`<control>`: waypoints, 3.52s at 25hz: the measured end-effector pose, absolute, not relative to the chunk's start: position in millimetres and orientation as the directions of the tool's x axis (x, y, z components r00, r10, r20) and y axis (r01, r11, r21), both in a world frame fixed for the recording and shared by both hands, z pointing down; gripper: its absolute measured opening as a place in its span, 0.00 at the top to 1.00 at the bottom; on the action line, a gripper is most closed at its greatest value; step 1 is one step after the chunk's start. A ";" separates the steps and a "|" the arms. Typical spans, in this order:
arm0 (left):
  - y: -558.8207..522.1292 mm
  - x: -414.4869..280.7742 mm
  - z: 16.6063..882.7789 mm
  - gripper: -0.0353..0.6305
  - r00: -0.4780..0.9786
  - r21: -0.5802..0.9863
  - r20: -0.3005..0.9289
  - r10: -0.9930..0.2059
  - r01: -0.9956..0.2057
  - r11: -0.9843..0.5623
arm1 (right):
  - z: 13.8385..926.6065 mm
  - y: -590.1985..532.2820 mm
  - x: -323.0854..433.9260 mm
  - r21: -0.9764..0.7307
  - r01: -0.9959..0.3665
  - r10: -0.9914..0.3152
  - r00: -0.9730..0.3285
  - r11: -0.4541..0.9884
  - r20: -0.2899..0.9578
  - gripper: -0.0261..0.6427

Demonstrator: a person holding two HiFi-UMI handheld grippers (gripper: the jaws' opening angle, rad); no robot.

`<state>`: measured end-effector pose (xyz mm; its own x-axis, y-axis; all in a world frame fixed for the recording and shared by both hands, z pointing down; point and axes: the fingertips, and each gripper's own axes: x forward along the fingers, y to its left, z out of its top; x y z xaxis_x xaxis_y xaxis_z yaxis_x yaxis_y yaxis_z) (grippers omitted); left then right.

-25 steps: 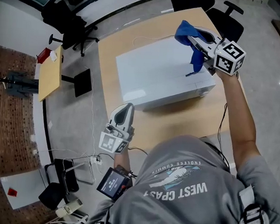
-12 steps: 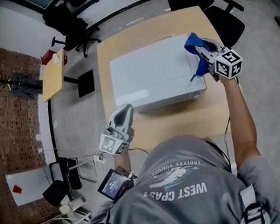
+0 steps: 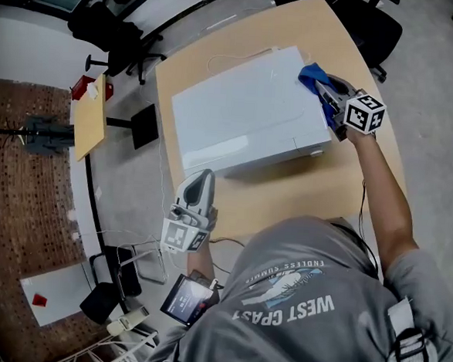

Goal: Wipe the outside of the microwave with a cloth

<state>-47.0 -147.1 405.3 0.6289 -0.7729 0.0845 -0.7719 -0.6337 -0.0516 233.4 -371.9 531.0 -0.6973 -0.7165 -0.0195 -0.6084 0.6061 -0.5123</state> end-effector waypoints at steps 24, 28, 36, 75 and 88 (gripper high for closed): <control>-147.6 -52.0 421.5 0.91 0.597 -0.046 0.146 -0.789 -0.792 -0.608 | 732.8 -359.9 244.3 -0.733 -0.626 -0.734 -0.625 0.267 0.266 0.86; -147.4 -50.7 421.8 0.91 0.596 -0.046 0.148 -0.789 -0.793 -0.608 | 744.9 -359.1 244.0 -0.713 -0.652 -0.712 -0.627 0.258 0.315 0.86; -146.5 -47.2 422.1 0.91 0.595 -0.047 0.145 -0.790 -0.794 -0.607 | 754.8 -360.8 244.7 -0.675 -0.686 -0.676 -0.636 0.272 0.373 0.86; -198.0 -54.7 353.1 0.91 0.806 0.027 -0.095 -0.585 -0.585 -0.810 | 306.9 -273.8 35.2 -0.190 -0.357 -0.384 -0.915 0.915 -0.127 0.86; -232.1 -101.7 336.1 0.55 0.848 0.134 -0.120 -0.517 -0.502 -0.855 | 275.0 -255.2 -103.9 -0.137 -0.162 -0.178 -0.978 0.977 -0.109 0.86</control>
<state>-101.7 -232.1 336.1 0.8478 -0.5166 -0.1196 -0.5019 -0.8546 0.1336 -103.9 -255.2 275.0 -0.9780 -0.1778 -0.1092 -0.1624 0.9772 -0.1367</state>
